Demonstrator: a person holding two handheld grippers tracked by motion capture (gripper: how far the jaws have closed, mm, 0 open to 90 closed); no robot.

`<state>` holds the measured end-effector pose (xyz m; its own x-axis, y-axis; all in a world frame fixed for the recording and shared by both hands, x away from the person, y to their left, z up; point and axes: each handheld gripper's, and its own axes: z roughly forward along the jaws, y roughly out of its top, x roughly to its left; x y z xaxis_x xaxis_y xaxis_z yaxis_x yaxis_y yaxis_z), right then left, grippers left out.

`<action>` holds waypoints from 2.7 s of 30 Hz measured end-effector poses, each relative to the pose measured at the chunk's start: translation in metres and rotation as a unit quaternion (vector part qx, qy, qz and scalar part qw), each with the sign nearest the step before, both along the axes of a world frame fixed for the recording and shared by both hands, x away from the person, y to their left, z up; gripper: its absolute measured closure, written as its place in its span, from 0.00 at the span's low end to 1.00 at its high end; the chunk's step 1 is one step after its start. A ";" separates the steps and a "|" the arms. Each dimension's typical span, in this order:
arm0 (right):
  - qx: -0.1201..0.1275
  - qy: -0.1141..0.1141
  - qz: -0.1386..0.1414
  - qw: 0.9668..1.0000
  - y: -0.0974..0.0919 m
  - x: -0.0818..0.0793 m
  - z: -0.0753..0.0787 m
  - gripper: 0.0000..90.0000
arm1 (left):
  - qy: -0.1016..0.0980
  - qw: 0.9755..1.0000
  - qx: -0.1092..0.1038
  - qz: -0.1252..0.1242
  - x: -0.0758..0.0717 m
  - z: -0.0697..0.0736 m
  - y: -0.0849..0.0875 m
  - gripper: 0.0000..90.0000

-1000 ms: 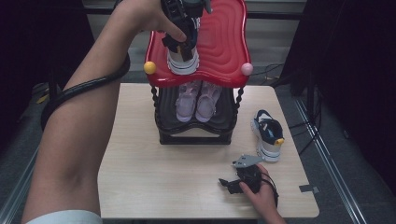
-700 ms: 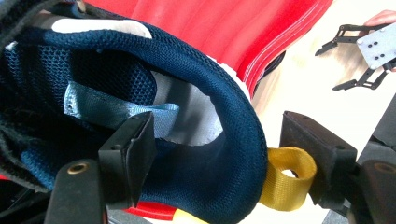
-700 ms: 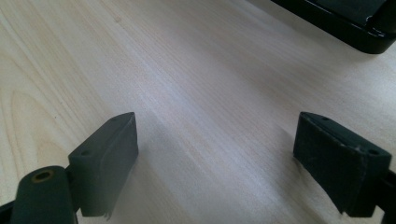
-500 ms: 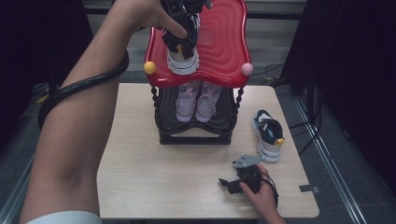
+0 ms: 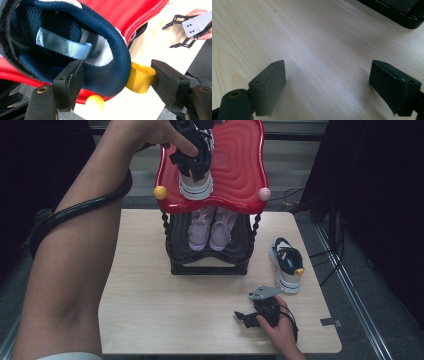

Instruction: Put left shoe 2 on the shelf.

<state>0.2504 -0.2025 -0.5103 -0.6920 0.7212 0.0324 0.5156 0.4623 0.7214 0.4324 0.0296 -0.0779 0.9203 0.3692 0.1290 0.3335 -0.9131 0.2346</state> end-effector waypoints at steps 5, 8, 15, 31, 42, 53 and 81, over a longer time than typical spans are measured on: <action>0.000 0.000 0.000 1.000 0.000 0.000 0.000 0.15 | -0.005 1.000 0.000 0.008 -0.002 0.002 0.004 0.30; 0.000 0.000 0.000 1.000 0.000 0.000 0.000 0.15 | -0.001 1.000 0.000 0.013 -0.004 0.002 0.006 0.30; 0.000 -0.001 0.001 1.000 0.000 0.000 0.000 0.15 | 0.001 1.000 -0.001 0.015 -0.006 0.001 0.013 0.29; -0.001 -0.002 0.001 1.000 0.000 0.000 0.000 0.15 | 0.014 0.999 0.000 0.032 -0.014 -0.011 0.034 0.29; -0.001 -0.003 0.002 1.000 0.000 0.000 0.000 0.15 | 0.022 0.999 0.001 0.043 -0.016 -0.023 0.051 0.28; -0.001 -0.004 0.003 1.000 0.000 0.000 0.000 0.15 | 0.031 0.998 0.007 0.053 -0.020 -0.033 0.067 0.29; -0.002 -0.001 0.002 1.000 0.000 0.000 0.000 0.15 | 0.048 0.996 0.011 0.076 -0.030 -0.067 0.106 0.29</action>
